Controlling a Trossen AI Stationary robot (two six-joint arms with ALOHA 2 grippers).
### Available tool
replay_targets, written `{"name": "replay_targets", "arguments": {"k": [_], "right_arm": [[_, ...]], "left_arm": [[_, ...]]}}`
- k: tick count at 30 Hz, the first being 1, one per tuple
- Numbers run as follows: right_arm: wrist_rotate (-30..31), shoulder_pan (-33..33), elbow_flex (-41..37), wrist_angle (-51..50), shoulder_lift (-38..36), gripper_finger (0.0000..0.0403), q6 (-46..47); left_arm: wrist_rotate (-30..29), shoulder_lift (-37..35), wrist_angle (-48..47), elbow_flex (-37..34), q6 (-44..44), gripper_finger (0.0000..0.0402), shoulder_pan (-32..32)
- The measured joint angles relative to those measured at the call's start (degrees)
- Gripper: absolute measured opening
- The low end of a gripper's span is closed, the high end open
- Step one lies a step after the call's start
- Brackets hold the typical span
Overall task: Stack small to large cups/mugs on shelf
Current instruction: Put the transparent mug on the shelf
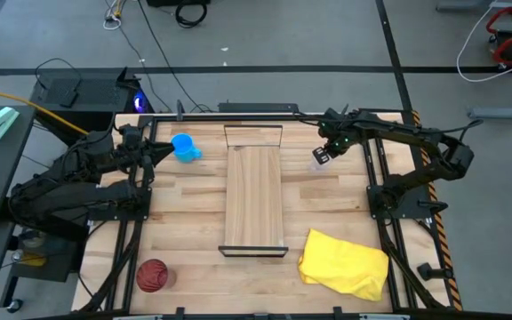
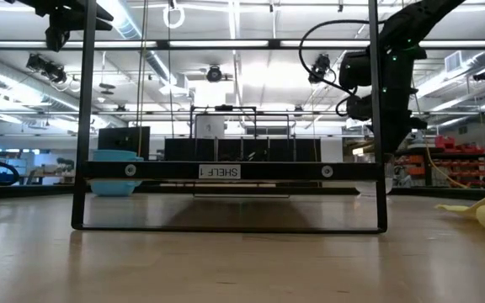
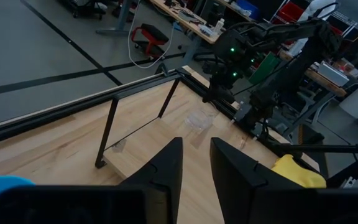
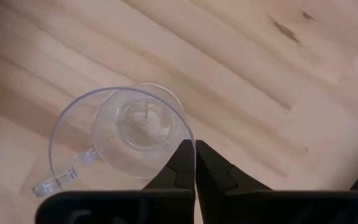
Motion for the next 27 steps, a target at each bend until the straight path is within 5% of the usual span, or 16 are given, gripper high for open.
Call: {"name": "replay_targets", "arguments": {"k": [10, 17, 27], "right_arm": [[0.0, 0.2, 4.2, -2.0, 0.0, 0.0002, -3.9], [-0.1, 6.0, 12.0, -10.8, -0.2, 0.0001, 6.9], [-3.3, 16.7, 19.8, -10.1, -0.2, 0.0000, 19.9]], "left_arm": [[0.0, 0.0, 0.0, 0.0, -0.1, 0.0086, 0.0], [0.0, 0.0, -0.1, 0.0, -0.1, 0.0081, 0.0], [-0.1, 0.0, -0.1, 0.0, -0.2, 0.0079, 0.0]]}}
